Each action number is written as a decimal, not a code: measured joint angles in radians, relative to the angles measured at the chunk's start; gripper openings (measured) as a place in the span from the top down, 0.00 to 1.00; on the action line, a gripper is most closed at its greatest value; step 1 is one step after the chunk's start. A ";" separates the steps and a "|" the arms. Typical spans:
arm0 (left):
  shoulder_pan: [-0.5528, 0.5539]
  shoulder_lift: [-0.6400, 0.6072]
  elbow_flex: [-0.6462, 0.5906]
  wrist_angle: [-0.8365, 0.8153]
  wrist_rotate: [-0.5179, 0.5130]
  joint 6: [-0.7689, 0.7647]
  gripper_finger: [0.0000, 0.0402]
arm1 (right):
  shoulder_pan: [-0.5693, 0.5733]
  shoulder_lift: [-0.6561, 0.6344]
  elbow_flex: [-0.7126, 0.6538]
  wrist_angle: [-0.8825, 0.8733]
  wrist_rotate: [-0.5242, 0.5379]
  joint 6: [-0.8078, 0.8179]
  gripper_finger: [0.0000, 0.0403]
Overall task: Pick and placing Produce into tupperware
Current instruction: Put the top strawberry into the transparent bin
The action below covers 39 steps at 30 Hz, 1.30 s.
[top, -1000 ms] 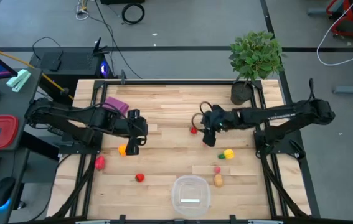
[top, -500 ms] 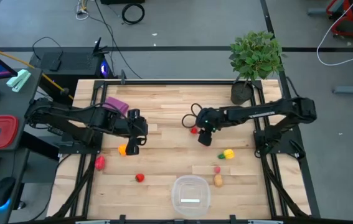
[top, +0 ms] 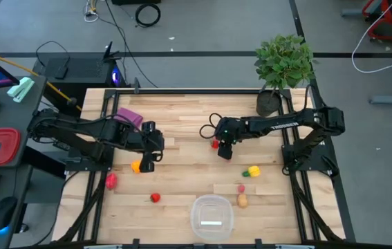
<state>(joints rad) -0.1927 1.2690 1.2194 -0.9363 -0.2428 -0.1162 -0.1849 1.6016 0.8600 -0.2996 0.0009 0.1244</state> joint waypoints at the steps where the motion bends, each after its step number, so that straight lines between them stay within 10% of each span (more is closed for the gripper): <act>1: 0.000 0.000 0.000 0.000 0.000 0.000 0.57 | -0.004 0.001 0.000 0.000 -0.009 -0.007 0.53; 32: 0.000 0.000 0.000 0.009 0.000 0.008 0.57 | -0.009 0.099 0.001 0.120 -0.035 -0.005 0.53; 39: 0.000 0.000 0.000 0.010 0.000 0.008 0.57 | -0.009 0.115 -0.001 0.103 -0.031 0.003 0.39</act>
<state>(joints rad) -0.1928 1.2694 1.2194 -0.9264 -0.2432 -0.1085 -0.1944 1.7168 0.8589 -0.1966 -0.0303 0.1272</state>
